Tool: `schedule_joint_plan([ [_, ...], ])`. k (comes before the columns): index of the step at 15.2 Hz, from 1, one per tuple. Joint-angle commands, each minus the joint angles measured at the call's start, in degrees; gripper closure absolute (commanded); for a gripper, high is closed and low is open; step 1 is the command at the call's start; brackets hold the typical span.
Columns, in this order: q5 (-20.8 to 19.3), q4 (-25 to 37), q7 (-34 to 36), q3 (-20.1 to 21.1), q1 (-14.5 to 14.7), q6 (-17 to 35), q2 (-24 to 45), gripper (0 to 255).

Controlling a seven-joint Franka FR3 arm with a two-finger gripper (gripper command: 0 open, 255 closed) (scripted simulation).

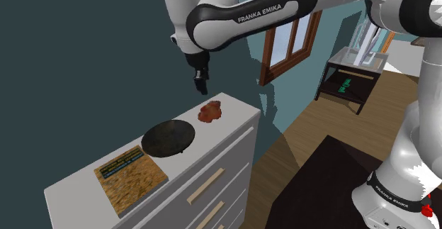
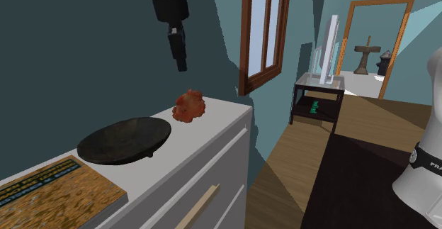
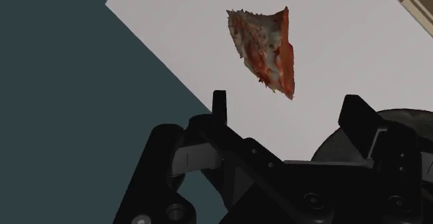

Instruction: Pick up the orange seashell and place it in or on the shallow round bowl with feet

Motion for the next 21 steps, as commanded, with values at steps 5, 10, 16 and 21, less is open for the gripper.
schedule_joint_plan([
  [5,12.0,-21.1,-21.8,0.8,-10.0,22.7,-7.7,0],
  [10,16.3,-25.4,-30.1,1.0,-12.6,29.8,-6.4,0],
  [16,15.5,-26.0,-29.5,0.7,-12.4,32.6,-4.1,0],
  [21,15.5,-26.0,-29.5,0.7,-12.4,32.6,-4.1,0],
])
